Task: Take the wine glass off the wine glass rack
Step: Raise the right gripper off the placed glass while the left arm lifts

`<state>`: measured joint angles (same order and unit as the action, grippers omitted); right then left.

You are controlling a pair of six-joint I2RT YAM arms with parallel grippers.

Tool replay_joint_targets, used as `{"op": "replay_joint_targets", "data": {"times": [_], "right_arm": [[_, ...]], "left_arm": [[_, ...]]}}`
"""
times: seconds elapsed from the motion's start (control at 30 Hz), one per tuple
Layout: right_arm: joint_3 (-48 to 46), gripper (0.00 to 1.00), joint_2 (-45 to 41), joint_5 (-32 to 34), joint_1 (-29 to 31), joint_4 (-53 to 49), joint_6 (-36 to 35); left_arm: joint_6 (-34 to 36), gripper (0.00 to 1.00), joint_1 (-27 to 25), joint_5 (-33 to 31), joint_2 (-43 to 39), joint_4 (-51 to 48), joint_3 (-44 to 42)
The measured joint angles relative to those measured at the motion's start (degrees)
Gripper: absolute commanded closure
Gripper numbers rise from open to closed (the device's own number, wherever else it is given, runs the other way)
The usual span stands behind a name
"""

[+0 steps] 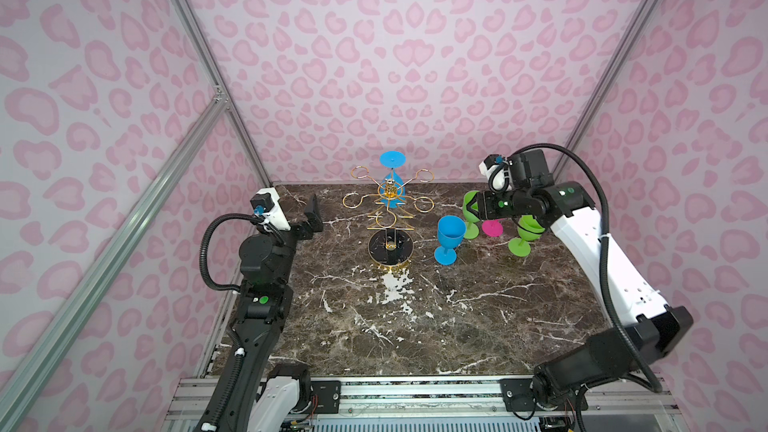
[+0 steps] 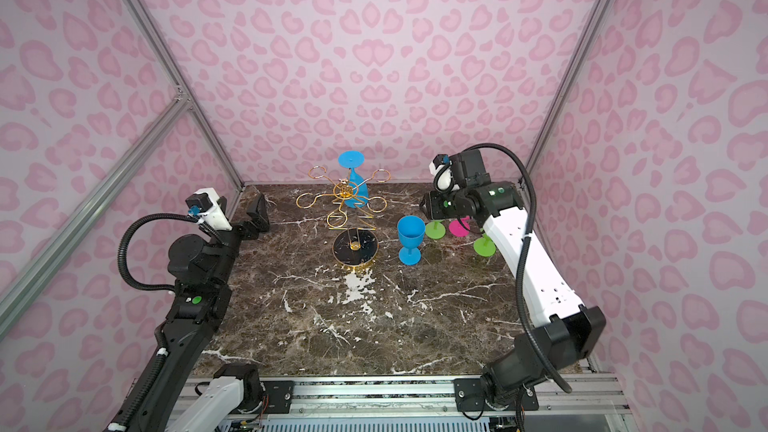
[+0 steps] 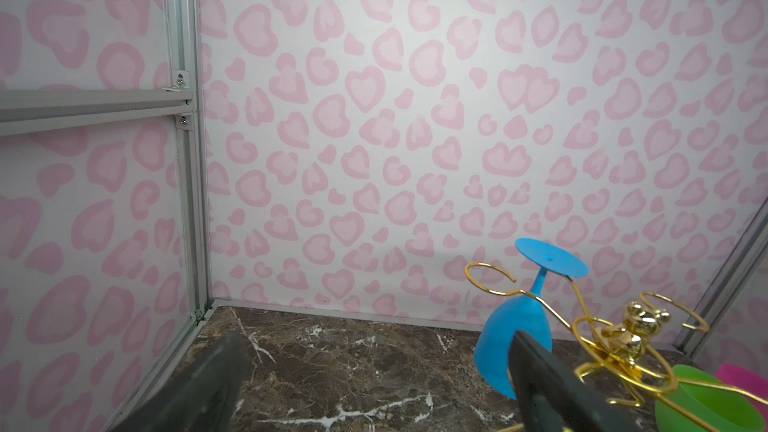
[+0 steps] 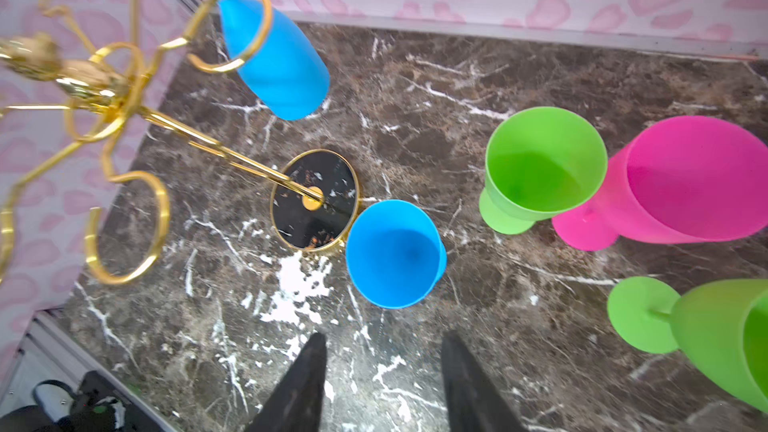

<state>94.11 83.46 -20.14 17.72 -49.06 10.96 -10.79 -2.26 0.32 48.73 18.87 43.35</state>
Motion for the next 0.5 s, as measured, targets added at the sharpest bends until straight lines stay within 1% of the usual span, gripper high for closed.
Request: {"op": "replay_joint_targets", "data": {"times": [0.07,0.13,0.2,0.3,0.4,0.47,0.5], "right_arm": [[-3.3,0.32,-3.8,-1.5,-0.7,5.3,2.3],[-5.2,0.27,-6.4,-2.4,-1.3,9.2,3.6],[-5.9,0.24,-8.2,-2.7,-1.3,11.7,4.5],[-6.4,0.22,-10.1,-3.5,-1.2,13.2,4.5],[-7.3,0.21,-11.9,-3.4,-1.4,13.2,4.4],[-7.9,0.20,-13.1,-3.3,-1.7,12.9,4.2],[-8.1,0.20,-13.6,-3.2,-1.7,12.8,4.1]], "left_arm": [[-1.6,0.04,0.2,1.4,1.4,-1.2,3.0],[-3.0,0.03,0.3,3.1,3.3,-2.8,6.6],[-4.3,0.04,0.5,5.1,5.5,-5.0,11.2],[-6.0,0.00,1.6,10.2,10.1,-9.6,20.0],[-8.9,0.08,4.0,18.4,17.8,-16.0,32.2],[-11.3,0.11,5.9,27.0,25.4,-20.2,42.3],[-12.5,0.14,6.4,30.1,27.9,-21.4,45.3]]}}
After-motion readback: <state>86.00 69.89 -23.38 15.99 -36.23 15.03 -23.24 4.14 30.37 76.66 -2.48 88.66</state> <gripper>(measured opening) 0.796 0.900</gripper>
